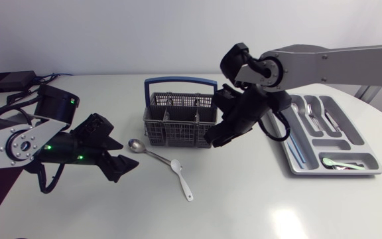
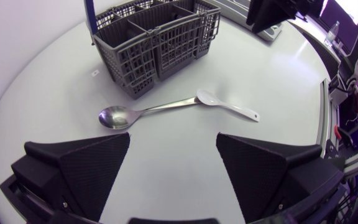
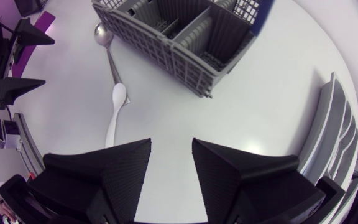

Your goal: Unload the cutlery basket into the drawer organizer.

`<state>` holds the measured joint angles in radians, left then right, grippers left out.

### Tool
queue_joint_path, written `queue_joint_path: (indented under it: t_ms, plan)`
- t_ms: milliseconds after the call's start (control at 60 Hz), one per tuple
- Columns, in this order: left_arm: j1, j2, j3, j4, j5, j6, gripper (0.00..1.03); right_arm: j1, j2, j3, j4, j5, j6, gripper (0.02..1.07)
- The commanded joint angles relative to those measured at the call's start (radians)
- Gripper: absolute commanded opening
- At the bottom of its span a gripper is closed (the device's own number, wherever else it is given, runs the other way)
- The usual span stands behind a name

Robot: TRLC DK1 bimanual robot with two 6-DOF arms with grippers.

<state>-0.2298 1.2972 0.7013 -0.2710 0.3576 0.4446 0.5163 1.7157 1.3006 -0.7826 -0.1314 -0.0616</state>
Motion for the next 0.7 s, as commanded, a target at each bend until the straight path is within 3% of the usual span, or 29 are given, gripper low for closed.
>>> queue_joint_path:
  t_ms: [0,67,267,400,600,683]
  plan:
    - [0.007,0.053,0.049,0.001,-0.006,-0.066,0.98,0.042,0.055,-0.006,-0.015,0.012,0.071,0.52]
    - [0.007,0.073,0.064,0.000,-0.009,-0.086,0.98,0.087,0.081,0.000,0.000,0.012,0.089,0.48]
    - [-0.005,0.131,0.086,0.009,-0.062,-0.116,0.98,0.166,0.159,-0.006,0.055,0.010,0.108,0.48]
    - [-0.019,0.177,0.083,0.064,-0.140,-0.138,0.98,0.225,0.226,0.002,0.102,0.021,0.129,0.48]
    - [-0.023,0.191,0.099,0.078,-0.164,-0.201,0.98,0.260,0.317,0.012,0.155,0.047,0.138,0.47]
    - [-0.057,0.205,0.107,0.076,-0.190,-0.211,0.98,0.269,0.341,0.017,0.174,0.059,0.138,0.45]
